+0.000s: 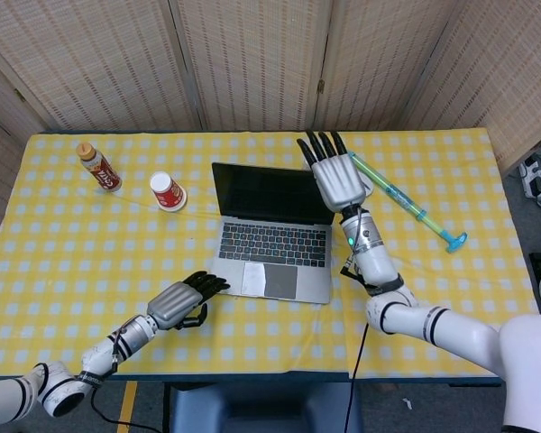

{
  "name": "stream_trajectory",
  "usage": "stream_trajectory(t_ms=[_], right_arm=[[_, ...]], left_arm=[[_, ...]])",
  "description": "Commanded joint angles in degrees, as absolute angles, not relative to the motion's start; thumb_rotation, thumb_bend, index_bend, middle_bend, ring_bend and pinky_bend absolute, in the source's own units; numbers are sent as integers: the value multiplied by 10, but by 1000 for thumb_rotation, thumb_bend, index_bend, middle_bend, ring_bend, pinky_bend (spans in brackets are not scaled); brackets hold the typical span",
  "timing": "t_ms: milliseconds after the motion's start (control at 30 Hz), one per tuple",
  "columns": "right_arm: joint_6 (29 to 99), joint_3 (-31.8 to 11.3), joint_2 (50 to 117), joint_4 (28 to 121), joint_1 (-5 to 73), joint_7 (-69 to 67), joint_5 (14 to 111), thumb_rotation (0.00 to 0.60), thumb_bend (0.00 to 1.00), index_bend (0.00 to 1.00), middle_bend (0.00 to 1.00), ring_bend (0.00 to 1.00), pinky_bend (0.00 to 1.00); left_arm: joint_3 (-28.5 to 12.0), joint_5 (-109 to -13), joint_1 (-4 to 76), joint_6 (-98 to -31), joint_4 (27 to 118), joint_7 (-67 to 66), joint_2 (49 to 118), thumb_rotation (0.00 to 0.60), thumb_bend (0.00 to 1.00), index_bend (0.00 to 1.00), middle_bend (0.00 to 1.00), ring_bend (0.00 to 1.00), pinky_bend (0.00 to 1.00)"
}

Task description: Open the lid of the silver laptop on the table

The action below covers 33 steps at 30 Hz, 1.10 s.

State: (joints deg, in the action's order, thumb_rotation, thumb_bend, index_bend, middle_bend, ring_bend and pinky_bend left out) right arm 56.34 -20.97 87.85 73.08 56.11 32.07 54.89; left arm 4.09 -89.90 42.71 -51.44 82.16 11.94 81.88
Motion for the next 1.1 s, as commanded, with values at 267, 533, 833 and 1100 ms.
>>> stream_trajectory(t_ms=[267,533,833,1100], right_arm=[[651,-141,694,964,429,270,636,600,654,0,0,0,0],[710,-79,615,992,321,153,712,600,654,0,0,1,0],[804,-16,617,937,209,37,800,600,654,0,0,4,0],[878,14,640,910,133,1,843,600,654,0,0,0,0]], left_arm=[[16,-847,370,-589,852,108,763,0,782,52,89,17,0],[-12,-800,304,-684,853,75,739,298,607,52,89,35,0],[-7,-788,221,-779,879,49,709,408,590,52,90,41,0],[18,-825,149,-866,910,28,694,417,583,56,90,42,0]])
